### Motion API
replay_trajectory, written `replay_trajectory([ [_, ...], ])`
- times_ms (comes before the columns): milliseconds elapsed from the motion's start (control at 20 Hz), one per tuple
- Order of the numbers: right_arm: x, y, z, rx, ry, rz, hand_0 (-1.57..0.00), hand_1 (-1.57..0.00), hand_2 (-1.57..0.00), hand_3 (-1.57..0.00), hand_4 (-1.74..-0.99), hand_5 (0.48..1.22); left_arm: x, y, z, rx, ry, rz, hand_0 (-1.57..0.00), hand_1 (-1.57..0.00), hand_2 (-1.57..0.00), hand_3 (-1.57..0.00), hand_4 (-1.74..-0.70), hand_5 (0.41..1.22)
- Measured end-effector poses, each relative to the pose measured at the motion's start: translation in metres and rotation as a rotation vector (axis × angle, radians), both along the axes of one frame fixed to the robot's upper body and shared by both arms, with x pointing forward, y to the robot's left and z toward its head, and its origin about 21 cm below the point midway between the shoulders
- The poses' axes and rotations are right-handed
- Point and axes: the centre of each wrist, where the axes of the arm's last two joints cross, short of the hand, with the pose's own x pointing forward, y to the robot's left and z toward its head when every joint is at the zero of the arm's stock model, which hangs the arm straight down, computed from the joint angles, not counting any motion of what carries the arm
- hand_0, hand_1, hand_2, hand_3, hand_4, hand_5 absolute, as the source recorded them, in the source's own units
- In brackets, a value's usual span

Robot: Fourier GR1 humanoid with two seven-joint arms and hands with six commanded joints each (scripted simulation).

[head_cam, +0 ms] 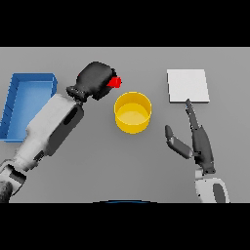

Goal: Pick up the red beaker and tilt it to pour out 1 green nut into yellow bowl. Pick up the yellow bowl and place it on the metallic measuring scale.

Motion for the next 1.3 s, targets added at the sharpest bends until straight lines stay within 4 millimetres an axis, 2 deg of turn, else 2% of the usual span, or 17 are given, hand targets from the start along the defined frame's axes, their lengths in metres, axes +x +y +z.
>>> replay_trajectory([
  [100,-0.001,0.005,0.002,-0.002,-0.014,0.008,0.00,0.00,0.00,0.00,-1.066,0.684,0.006,-0.008,0.010,0.168,-0.019,-0.038,-1.57,-1.57,-1.57,-1.57,-1.65,1.207],
  [200,0.003,0.002,0.000,0.014,0.010,-0.005,0.00,0.00,0.00,0.00,-1.063,0.681,0.006,-0.022,0.010,0.310,-0.007,-0.082,-1.57,-1.57,-1.57,-1.57,-1.58,1.212],
  [350,-0.003,0.002,-0.002,0.027,0.005,0.012,0.00,0.00,0.00,0.00,-1.056,0.672,0.012,-0.037,0.019,0.476,-0.028,-0.120,-1.57,-1.57,-1.57,-1.57,-1.66,1.216],
  [550,0.000,0.000,-0.001,0.015,0.017,0.014,0.00,0.00,0.00,0.00,-1.069,0.689,0.013,-0.055,0.018,0.687,-0.087,-0.168,-1.57,-1.57,-1.57,-1.57,-1.71,1.219],
  [650,0.000,0.001,0.000,0.020,0.015,0.024,0.00,0.00,0.00,0.00,-1.063,0.694,0.019,-0.054,0.024,0.784,-0.111,-0.174,-1.57,-1.57,-1.57,-1.57,-1.72,1.220],
  [1050,0.003,0.004,0.000,0.044,0.008,0.022,0.00,0.00,0.00,0.00,-1.053,0.697,0.012,-0.077,0.013,0.937,-0.235,-0.230,-1.57,-1.57,-1.57,-1.57,-1.74,1.221],
  [1150,0.000,0.001,-0.006,0.034,0.021,0.012,0.00,0.00,0.00,0.00,-1.065,0.684,0.009,-0.082,0.010,0.984,-0.287,-0.247,-1.57,-1.57,-1.57,-1.57,-1.74,1.221],
  [1300,0.003,0.007,-0.004,0.016,0.003,0.009,0.00,0.00,0.00,0.00,-1.082,0.677,0.007,-0.090,0.011,1.074,-0.323,-0.282,-1.57,-1.57,-1.57,-1.57,-1.73,1.221],
])
